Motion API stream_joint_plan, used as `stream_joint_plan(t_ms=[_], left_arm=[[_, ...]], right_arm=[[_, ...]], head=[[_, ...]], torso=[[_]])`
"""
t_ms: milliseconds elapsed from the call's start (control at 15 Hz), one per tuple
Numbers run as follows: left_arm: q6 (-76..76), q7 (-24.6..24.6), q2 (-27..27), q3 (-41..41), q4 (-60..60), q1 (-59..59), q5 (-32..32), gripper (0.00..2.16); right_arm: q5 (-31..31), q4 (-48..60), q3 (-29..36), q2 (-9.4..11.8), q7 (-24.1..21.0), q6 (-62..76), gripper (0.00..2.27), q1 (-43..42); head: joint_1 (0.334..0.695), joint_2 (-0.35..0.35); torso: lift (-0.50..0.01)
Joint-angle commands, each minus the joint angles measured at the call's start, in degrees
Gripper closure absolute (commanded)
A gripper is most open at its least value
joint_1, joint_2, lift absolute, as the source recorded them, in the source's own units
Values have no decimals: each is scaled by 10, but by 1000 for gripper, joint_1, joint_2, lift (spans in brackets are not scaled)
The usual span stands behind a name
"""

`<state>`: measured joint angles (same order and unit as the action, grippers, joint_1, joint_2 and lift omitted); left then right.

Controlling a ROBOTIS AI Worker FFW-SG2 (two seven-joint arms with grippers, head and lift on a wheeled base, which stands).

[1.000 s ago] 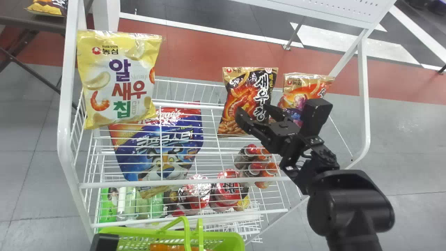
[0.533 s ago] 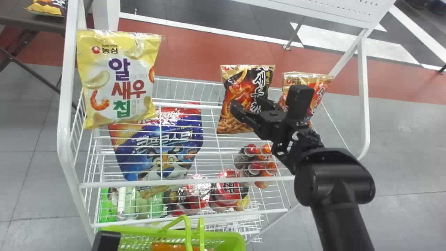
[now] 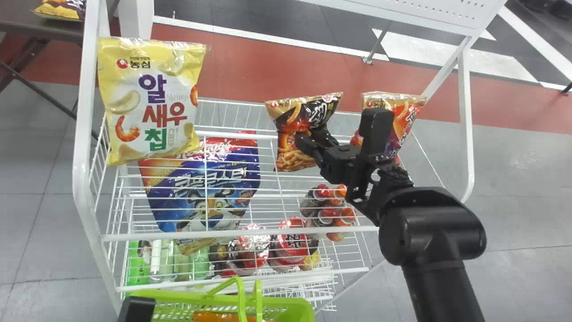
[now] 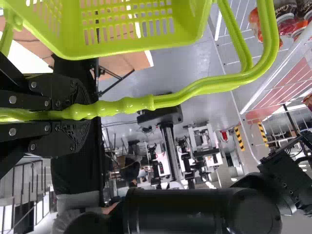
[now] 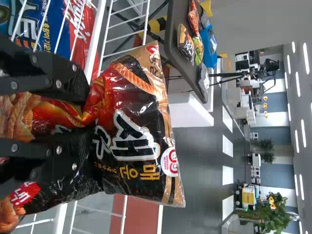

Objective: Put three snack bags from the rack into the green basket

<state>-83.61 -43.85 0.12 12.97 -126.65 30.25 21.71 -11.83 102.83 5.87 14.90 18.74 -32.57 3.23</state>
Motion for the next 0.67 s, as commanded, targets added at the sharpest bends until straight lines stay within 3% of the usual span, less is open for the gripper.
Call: stream_joint_plan(t_ms=[0,333,600], left_arm=[[0,0,1,0,-2,0,1,1889],[0,0,2,-3,-5,2,4,1885],[2,-4,2,-2,-5,2,4,1885]], right_arm=[[-14,38,14,3,10,-20,2047,22],[-52,228,74,24,26,-119,2044,121],[-124,378,184,30,96,-321,2044,198]], head=[[695,-350],[695,-350],[695,-350]], torso=[[0],[0],[0]])
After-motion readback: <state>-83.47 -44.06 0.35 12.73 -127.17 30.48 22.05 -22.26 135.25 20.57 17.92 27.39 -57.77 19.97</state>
